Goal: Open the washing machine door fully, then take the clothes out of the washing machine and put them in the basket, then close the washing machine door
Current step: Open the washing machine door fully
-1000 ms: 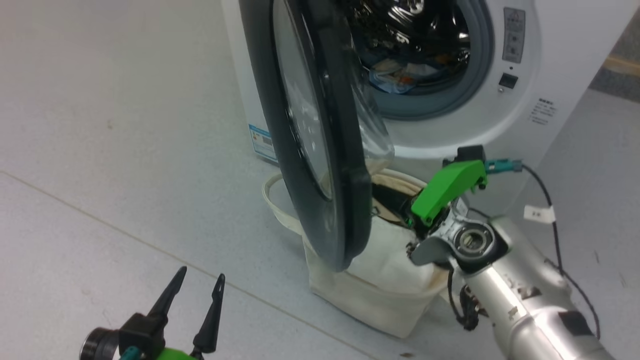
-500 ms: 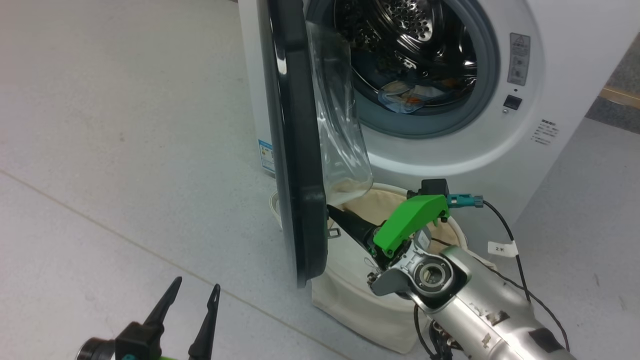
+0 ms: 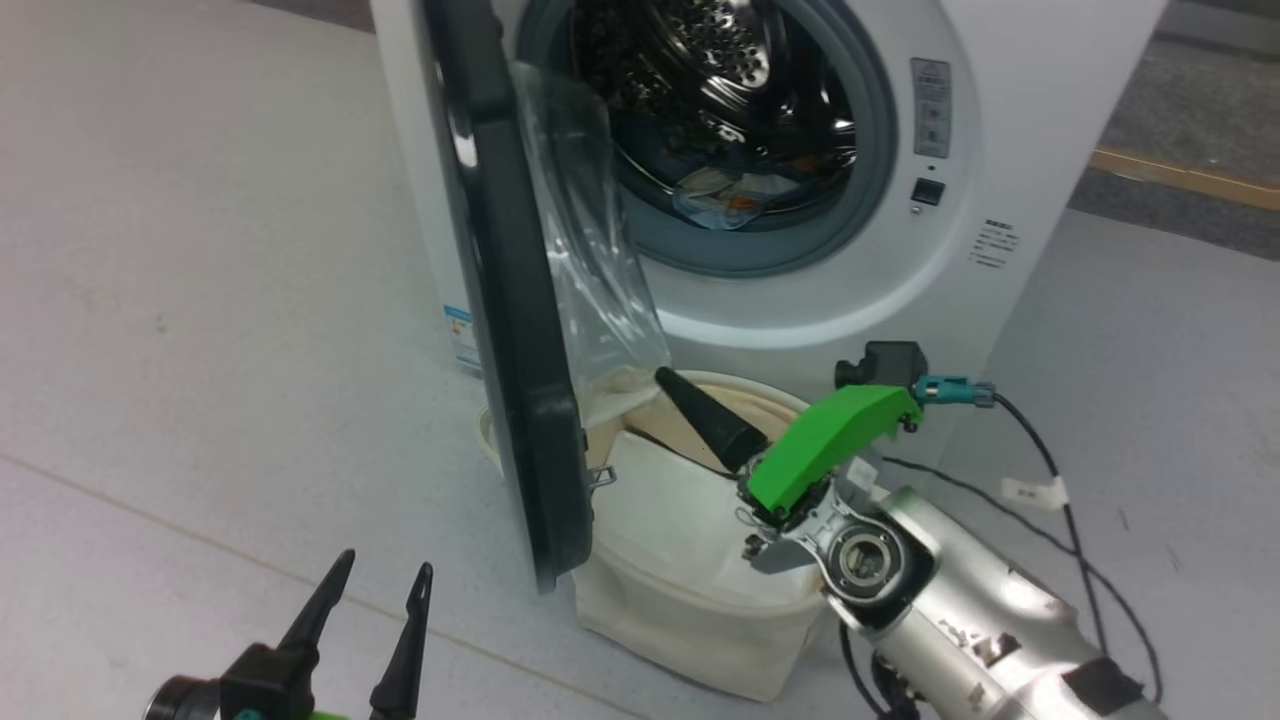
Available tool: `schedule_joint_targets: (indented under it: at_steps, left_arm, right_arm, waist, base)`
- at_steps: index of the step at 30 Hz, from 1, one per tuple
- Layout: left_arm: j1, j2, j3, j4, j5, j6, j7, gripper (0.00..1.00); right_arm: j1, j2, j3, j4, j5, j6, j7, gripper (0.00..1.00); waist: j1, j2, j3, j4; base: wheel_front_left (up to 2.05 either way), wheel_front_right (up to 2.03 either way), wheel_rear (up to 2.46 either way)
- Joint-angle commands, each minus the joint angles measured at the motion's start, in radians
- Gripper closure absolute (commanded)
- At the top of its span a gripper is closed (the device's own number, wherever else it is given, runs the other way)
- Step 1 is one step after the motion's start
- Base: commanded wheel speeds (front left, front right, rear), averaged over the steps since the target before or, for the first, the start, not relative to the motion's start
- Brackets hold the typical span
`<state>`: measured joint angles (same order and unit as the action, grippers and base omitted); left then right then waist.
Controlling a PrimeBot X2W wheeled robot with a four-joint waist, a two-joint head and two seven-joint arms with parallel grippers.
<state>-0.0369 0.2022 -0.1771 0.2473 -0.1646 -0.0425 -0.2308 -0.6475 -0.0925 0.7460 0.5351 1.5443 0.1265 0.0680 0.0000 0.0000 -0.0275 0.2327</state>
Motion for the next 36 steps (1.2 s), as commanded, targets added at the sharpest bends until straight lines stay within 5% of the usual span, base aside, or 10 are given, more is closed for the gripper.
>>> schedule_joint_targets:
  at_steps: [1, 12, 22, 36]
  left_arm:
    - [-0.025, 0.020, 0.040, -0.039, -0.009, 0.009, -0.002, 0.00]
    - [-0.010, 0.028, 0.053, -0.057, -0.028, 0.026, -0.003, 0.00]
    - [0.025, 0.042, 0.073, -0.100, -0.051, 0.046, 0.004, 0.00]
    - [0.038, 0.043, 0.084, -0.134, -0.083, 0.063, 0.021, 0.00]
  right_arm:
    - [-0.013, -0.013, 0.016, -0.042, -0.053, 0.004, -0.046, 0.00]
    - [0.004, -0.121, 0.107, -0.003, -0.452, 0.004, -0.305, 0.00]
    - [0.168, -0.106, -0.104, -0.042, -0.949, 0.004, -0.329, 0.00]
    - [0.385, -0.039, -0.297, -0.222, -1.119, 0.004, -0.279, 0.00]
  waist:
    - [0.0000, 0.0000, 0.002, -0.018]
    - [0.0000, 0.0000, 0.010, -0.059]
    - [0.0000, 0.0000, 0.013, -0.079]
    - [0.0000, 0.0000, 0.010, -0.075]
  base:
    - [0.00, 0.00, 0.00]
    - [0.00, 0.00, 0.00]
    - [0.00, 0.00, 0.00]
    - [0.00, 0.00, 0.00]
